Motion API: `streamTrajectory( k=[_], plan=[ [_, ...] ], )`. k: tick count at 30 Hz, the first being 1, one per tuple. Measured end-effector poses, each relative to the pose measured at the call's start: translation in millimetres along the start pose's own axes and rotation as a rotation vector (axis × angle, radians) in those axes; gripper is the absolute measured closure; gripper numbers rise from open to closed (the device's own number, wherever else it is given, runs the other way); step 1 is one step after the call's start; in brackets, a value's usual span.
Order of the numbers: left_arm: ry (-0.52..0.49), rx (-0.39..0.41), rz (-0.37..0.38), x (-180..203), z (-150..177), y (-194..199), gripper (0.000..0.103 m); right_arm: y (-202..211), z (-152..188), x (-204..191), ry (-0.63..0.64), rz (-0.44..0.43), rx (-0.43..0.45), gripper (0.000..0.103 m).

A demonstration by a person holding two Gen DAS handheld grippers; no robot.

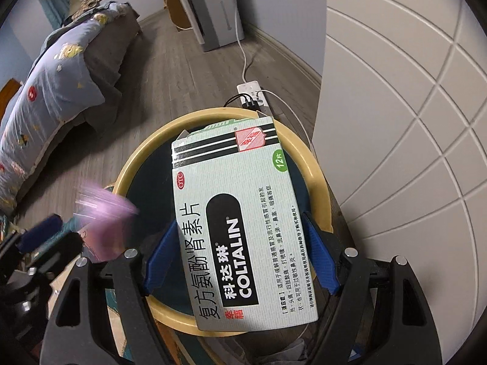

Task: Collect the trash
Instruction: 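Open both grippers to drop the box and pink wrapper into the wastebasket, then move both grippers back over the cushion toward the blue gloves and mask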

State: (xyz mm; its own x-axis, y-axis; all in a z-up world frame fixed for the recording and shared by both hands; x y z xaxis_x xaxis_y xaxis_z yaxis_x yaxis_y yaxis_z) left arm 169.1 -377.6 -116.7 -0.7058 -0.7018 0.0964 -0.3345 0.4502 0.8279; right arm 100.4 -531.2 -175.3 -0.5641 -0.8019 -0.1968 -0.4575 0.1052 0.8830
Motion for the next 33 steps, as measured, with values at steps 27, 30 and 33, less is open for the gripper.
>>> streamTrajectory(
  k=[27, 30, 33],
  plan=[
    [0.106, 0.054, -0.188, -98.6, 65.1, 74.3, 0.01, 18.3, 3.9, -47.8, 0.133, -0.057, 0.056, 0.006],
    [0.111, 0.063, -0.224, -106.7, 73.9, 93.1, 0.009, 25.7, 11.1, -65.9, 0.197, -0.055, 0.054, 0.006],
    [0.128, 0.078, -0.254, -116.9, 85.0, 116.2, 0.008, 38.8, 21.0, -91.2, 0.274, -0.066, 0.053, 0.006]
  ],
)
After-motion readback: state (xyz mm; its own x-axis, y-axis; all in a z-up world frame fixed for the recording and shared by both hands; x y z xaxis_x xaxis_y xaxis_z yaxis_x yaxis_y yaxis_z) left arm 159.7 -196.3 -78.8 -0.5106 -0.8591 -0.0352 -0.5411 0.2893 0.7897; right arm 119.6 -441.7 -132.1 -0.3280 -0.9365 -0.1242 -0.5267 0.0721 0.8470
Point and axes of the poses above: each gripper's, at about its wrist camera, not at the fingertips, and y roughly against the way its jaws point, x to its right, z to its underside, the point moved 5 cm from there along -y, roughly the way its jaws point, and after that the axes turned 1 degree about y, right-handed, at the moved point
